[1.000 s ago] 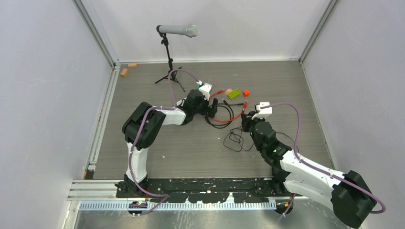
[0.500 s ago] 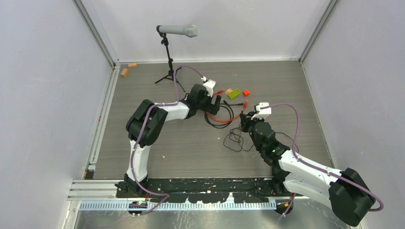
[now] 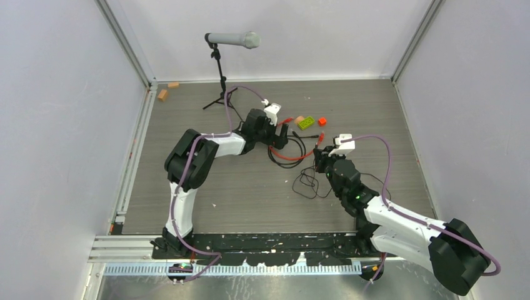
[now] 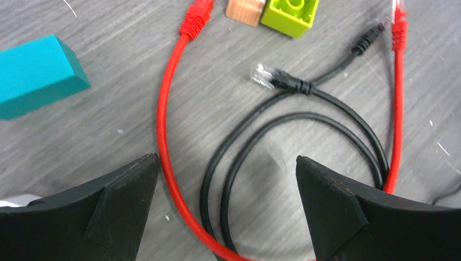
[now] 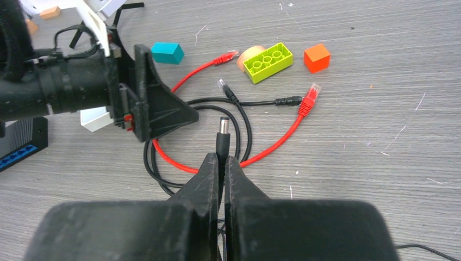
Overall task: Insert the plug into the switch port
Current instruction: Insert the power into the switch port.
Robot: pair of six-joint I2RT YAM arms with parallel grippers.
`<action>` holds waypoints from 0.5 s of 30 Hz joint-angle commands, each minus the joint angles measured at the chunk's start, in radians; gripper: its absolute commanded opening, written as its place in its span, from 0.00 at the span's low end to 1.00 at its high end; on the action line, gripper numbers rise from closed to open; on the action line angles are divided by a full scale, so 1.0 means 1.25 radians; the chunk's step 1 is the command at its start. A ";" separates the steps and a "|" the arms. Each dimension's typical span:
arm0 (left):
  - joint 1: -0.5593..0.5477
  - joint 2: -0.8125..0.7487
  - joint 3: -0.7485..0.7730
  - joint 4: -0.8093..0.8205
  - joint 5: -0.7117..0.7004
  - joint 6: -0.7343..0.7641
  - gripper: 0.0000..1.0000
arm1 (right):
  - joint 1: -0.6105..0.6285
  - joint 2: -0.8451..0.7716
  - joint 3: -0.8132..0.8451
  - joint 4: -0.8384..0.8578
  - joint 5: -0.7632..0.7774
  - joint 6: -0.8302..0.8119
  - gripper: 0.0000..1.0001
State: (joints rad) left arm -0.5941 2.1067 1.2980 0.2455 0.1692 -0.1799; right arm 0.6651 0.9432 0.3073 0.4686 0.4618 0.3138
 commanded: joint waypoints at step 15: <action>-0.060 -0.390 -0.279 0.013 -0.086 0.039 1.00 | -0.005 -0.024 0.067 -0.043 -0.032 -0.002 0.01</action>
State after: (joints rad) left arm -0.6792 1.7241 0.9611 0.2680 0.1173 -0.1448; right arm 0.6636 0.9691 0.3115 0.4580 0.4355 0.3138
